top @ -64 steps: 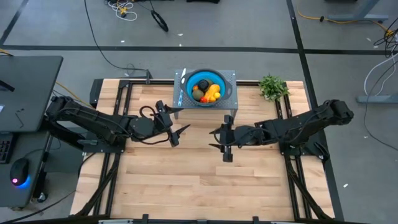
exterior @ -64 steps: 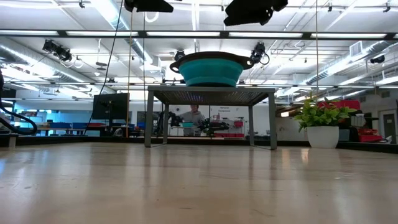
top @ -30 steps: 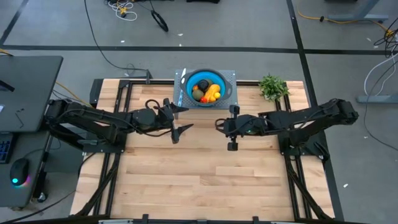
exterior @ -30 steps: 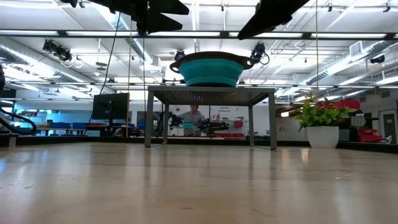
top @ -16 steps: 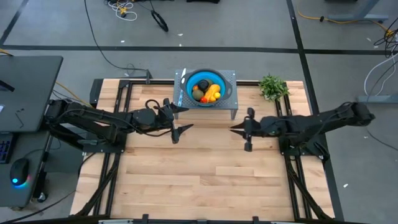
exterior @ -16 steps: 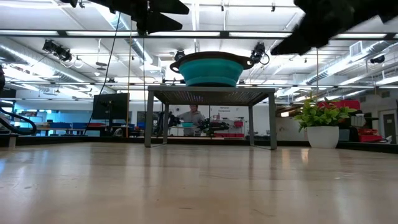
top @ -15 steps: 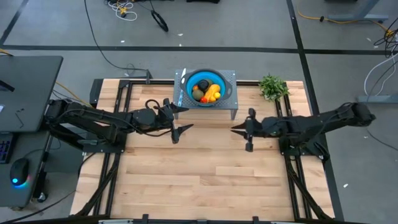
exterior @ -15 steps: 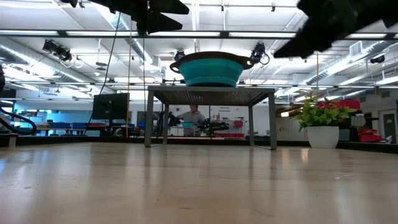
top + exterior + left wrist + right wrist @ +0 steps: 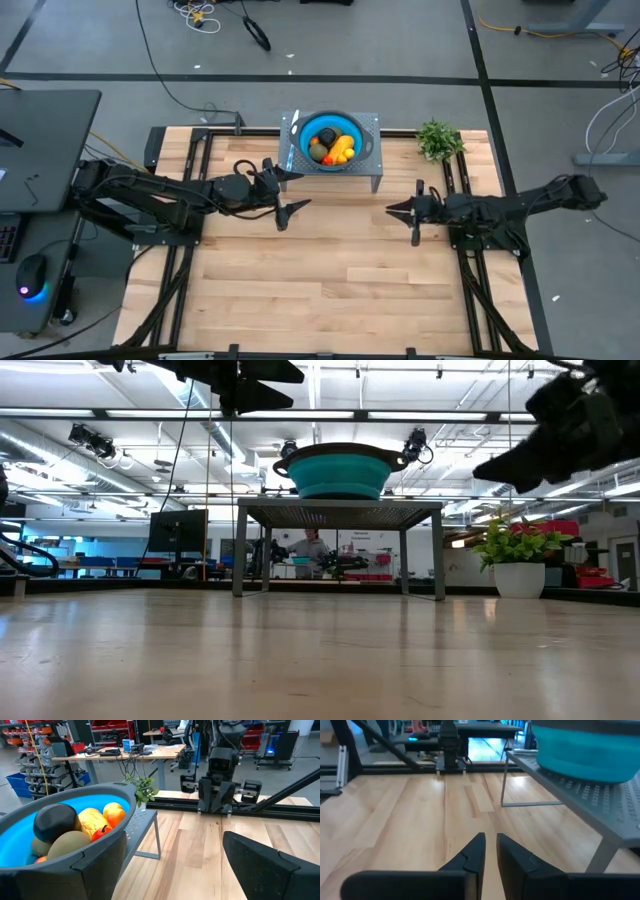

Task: Pick & Place Fruit
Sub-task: Return to Home Position

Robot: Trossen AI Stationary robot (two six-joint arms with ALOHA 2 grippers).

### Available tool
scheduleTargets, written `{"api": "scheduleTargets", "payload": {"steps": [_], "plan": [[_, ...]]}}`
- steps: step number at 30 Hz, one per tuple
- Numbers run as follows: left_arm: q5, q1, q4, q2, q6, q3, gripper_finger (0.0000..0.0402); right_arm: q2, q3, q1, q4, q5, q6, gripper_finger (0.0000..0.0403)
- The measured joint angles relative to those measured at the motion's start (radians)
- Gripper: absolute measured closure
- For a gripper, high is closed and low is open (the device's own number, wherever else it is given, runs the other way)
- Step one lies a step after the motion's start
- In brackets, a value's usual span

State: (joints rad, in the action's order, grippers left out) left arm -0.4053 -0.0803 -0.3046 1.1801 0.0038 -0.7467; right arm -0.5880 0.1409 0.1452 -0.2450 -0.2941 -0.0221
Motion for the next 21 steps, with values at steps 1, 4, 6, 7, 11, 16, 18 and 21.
{"api": "scheduleTargets", "payload": {"steps": [1,4,6,7,11,16,18,21], "plan": [[0.000,0.000,0.000,0.000,0.000,0.000,0.0061,0.017,-0.021,0.000,-0.012,0.007,0.000,0.0349],[0.000,0.000,0.000,0.000,0.000,0.000,0.0061,0.055,-0.098,0.000,-0.095,0.009,-0.004,0.0349],[0.000,0.000,-0.001,0.000,0.000,0.000,0.0061,0.070,-0.131,0.000,-0.130,0.010,-0.017,0.0349],[-0.001,0.000,0.000,0.000,0.000,0.000,0.0061,0.074,-0.131,0.000,-0.123,0.013,-0.029,0.0349],[0.000,0.009,-0.002,0.000,-0.001,0.000,0.0061,0.074,-0.131,0.000,-0.128,0.031,-0.022,0.0349],[0.000,0.017,-0.001,0.000,-0.014,0.000,0.0061,0.074,-0.131,-0.001,-0.128,0.003,0.021,0.0349],[0.000,0.017,-0.001,0.000,-0.011,0.000,0.0061,0.074,-0.131,-0.001,-0.128,-0.020,0.037,0.0349],[0.000,0.017,-0.001,0.000,-0.010,0.000,0.0061,0.088,-0.131,-0.001,-0.143,-0.021,0.050,0.0349]]}}
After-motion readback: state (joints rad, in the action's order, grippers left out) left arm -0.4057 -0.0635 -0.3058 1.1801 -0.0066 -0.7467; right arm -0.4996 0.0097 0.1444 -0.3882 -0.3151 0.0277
